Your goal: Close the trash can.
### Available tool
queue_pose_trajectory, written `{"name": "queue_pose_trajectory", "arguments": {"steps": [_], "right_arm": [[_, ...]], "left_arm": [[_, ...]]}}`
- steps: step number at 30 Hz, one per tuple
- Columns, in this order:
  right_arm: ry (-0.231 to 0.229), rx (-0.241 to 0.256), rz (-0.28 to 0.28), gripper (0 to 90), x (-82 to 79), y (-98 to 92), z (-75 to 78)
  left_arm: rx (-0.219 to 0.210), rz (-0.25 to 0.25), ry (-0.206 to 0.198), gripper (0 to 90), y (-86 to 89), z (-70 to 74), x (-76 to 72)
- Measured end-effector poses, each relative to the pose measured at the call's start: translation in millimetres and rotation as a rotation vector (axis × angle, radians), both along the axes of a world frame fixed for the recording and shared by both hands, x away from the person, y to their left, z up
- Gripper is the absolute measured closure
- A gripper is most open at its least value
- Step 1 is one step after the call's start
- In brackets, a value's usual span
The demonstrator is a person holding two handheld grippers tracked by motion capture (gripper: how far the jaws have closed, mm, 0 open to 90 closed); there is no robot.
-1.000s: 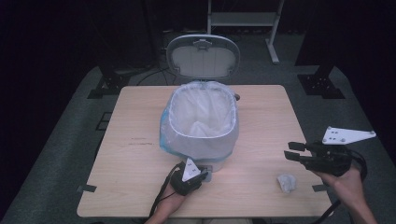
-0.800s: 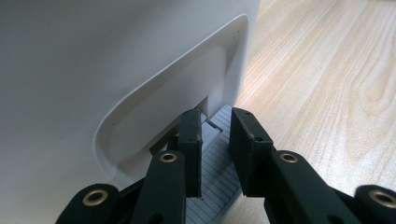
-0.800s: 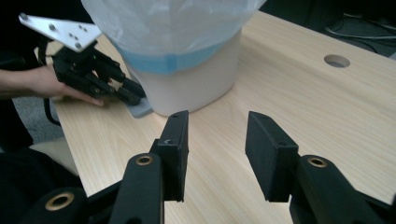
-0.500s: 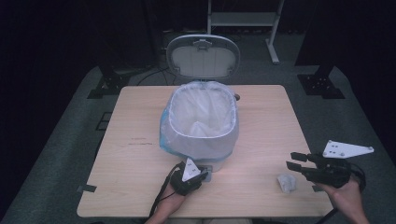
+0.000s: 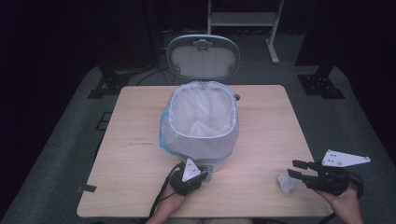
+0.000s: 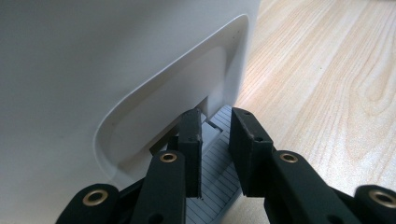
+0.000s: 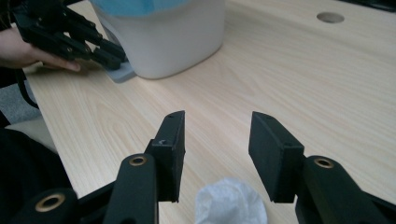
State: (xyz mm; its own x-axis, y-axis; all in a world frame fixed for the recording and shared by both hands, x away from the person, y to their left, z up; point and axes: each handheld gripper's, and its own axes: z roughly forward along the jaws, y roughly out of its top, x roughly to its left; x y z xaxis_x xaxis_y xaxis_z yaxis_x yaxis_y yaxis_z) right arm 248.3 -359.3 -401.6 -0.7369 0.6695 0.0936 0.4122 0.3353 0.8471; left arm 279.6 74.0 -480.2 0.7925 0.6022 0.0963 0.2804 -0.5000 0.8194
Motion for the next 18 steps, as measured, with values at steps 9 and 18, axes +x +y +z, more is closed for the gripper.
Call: {"name": "queue_pose_trajectory", "arguments": {"steps": [9, 18], "right_arm": [[0.048, -0.018, -0.018, 55.8, -1.0, -4.7, -21.1], [0.092, -0.048, -0.024, 57.1, 0.8, -3.7, -39.8]], "left_arm": [[-0.001, 0.001, 0.003, 74.5, 0.3, 0.1, 0.3], [-0.001, 0.0, 0.002, 74.5, 0.3, 0.1, 0.3]]}}
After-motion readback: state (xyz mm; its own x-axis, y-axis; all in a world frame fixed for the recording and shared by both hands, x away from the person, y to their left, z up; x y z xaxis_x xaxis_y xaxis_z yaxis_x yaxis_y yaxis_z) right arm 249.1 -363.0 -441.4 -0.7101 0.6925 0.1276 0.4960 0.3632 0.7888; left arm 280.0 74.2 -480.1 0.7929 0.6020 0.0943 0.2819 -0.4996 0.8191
